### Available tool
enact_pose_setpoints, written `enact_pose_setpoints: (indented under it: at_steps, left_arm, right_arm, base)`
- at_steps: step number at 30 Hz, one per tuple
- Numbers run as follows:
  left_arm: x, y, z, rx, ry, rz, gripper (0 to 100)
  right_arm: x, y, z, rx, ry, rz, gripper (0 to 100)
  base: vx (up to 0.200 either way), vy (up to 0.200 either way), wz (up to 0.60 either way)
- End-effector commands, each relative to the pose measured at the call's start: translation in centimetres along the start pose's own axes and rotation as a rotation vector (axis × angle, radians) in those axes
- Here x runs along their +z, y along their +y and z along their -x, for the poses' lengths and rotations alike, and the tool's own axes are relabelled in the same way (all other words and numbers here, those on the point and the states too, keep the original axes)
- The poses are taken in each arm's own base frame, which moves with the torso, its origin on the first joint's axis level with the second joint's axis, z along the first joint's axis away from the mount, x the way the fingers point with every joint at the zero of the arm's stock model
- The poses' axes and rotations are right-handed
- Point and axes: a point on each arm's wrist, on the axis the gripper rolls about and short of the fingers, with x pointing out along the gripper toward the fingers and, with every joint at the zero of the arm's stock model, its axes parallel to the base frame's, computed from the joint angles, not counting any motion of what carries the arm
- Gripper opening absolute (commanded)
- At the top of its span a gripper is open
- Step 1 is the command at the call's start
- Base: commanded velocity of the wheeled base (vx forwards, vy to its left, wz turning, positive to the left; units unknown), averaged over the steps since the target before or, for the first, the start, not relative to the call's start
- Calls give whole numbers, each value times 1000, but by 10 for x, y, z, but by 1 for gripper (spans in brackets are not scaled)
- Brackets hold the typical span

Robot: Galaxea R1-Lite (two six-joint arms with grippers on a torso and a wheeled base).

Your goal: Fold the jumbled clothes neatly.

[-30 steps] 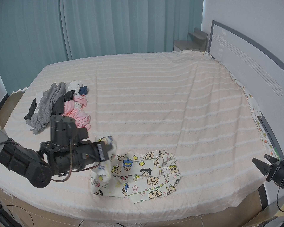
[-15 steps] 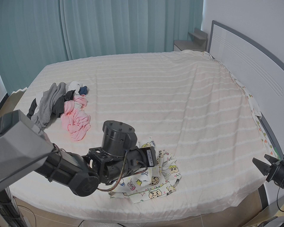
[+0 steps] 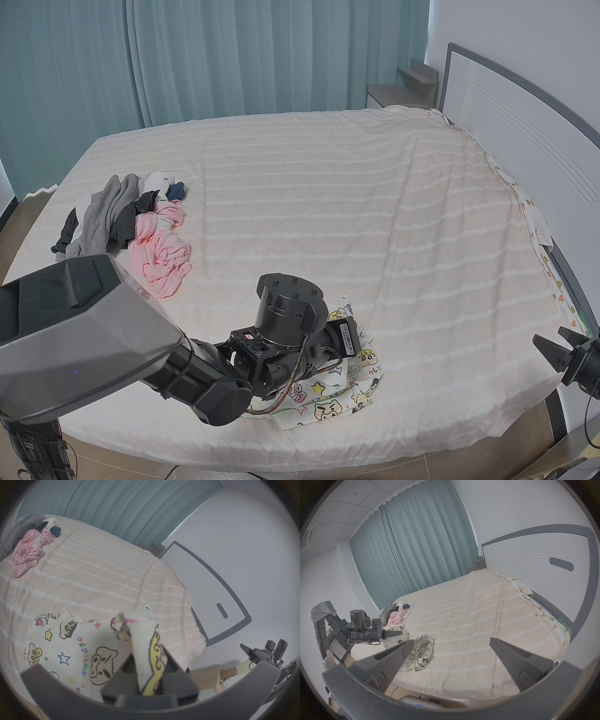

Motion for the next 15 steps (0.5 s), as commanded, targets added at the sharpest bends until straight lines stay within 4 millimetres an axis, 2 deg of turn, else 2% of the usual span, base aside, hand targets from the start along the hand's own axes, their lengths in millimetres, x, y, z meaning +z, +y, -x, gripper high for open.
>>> enact_pose_setpoints:
  at_steps: [1, 10, 15]
  left_arm:
    - [-4, 2, -4, 5, 8, -1, 100]
    - [2, -1, -9, 2, -83, 2, 100]
    - [13, 4, -7, 47, -160, 4, 100]
  right_arm:
    - [-1, 0, 0, 0, 4, -2, 100]
    - [-1, 0, 0, 0, 4, -2, 100]
    - [-1, 0, 0, 1, 6, -2, 100]
  base:
    - [0, 0, 0]
    - [0, 0, 0]
    - [0, 0, 0]
